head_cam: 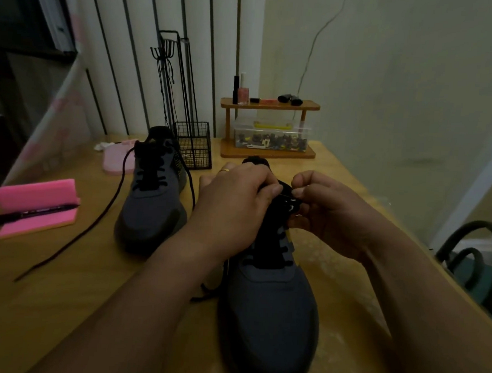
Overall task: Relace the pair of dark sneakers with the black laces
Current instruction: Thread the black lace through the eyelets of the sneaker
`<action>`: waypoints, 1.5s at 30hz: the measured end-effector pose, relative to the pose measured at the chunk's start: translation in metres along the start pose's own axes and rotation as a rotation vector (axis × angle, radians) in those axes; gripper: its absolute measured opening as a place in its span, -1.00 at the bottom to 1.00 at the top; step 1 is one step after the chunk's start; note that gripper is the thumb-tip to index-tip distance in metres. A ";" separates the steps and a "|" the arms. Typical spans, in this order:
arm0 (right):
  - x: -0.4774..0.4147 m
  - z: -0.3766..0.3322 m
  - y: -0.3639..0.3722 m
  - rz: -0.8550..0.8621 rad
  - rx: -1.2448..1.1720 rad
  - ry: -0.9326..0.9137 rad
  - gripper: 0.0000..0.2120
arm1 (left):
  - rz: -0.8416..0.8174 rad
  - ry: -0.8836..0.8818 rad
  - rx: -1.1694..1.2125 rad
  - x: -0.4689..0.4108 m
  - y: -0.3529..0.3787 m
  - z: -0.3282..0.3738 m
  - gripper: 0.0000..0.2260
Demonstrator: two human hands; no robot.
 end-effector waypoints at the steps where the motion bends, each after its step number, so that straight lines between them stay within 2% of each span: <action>1: 0.001 0.000 0.000 -0.008 0.004 -0.002 -0.88 | -0.001 0.001 -0.055 0.000 0.000 0.001 -0.87; 5: 0.001 0.001 -0.002 -0.023 -0.008 -0.002 -0.88 | -0.019 0.033 -0.211 0.000 -0.002 0.003 -0.89; 13: -0.001 0.005 -0.005 -0.050 -0.102 0.022 -0.85 | -0.084 0.047 -0.238 0.002 -0.009 0.004 -0.88; 22: -0.001 0.004 -0.004 -0.025 -0.082 0.029 -0.86 | -0.117 0.076 -0.336 0.001 -0.005 0.007 -0.85; 24: 0.000 0.002 -0.002 0.000 -0.027 0.028 -0.83 | -0.099 0.094 -0.361 0.001 -0.001 0.009 -0.84; 27: 0.005 -0.004 -0.004 0.037 0.067 0.052 -0.88 | -0.055 0.060 -0.257 0.000 0.001 0.005 -0.86; 30: 0.010 -0.007 -0.009 0.031 0.283 0.111 -0.94 | -0.021 0.017 -0.167 0.000 0.001 0.001 -0.87; 33: 0.013 -0.010 -0.006 0.024 0.442 0.067 -0.95 | -0.034 0.005 -0.144 -0.001 -0.001 -0.001 -0.87; 36: 0.014 -0.013 -0.003 0.073 0.473 0.020 -0.93 | -0.067 0.011 -0.130 -0.002 -0.002 -0.001 -0.88; 38: 0.014 -0.013 -0.004 0.155 0.340 0.006 -0.87 | -0.083 0.003 -0.092 -0.001 -0.003 -0.002 -0.87; 41: 0.014 -0.016 -0.009 0.200 -0.219 -0.029 -0.76 | -0.063 -0.019 0.084 0.002 -0.008 -0.007 -0.82; 43: 0.013 -0.019 -0.015 0.192 -0.569 -0.068 -0.76 | -0.056 -0.042 0.181 0.004 -0.012 -0.009 -0.77; 44: 0.013 -0.020 -0.018 0.202 -0.630 -0.055 -0.77 | -0.058 -0.050 0.216 0.005 -0.013 -0.010 -0.74; 45: 0.013 -0.020 -0.020 0.224 -0.566 -0.026 -0.80 | -0.056 -0.055 0.245 0.006 -0.013 -0.010 -0.72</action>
Point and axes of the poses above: each hand's wrist, its own x-axis away from the middle knuckle, its own y-axis out of the palm, z = x × y, the point moved 2 cm from there along -x, towards the middle knuckle, and after that the axes turned 8 degrees about y, right-handed, at the moved point
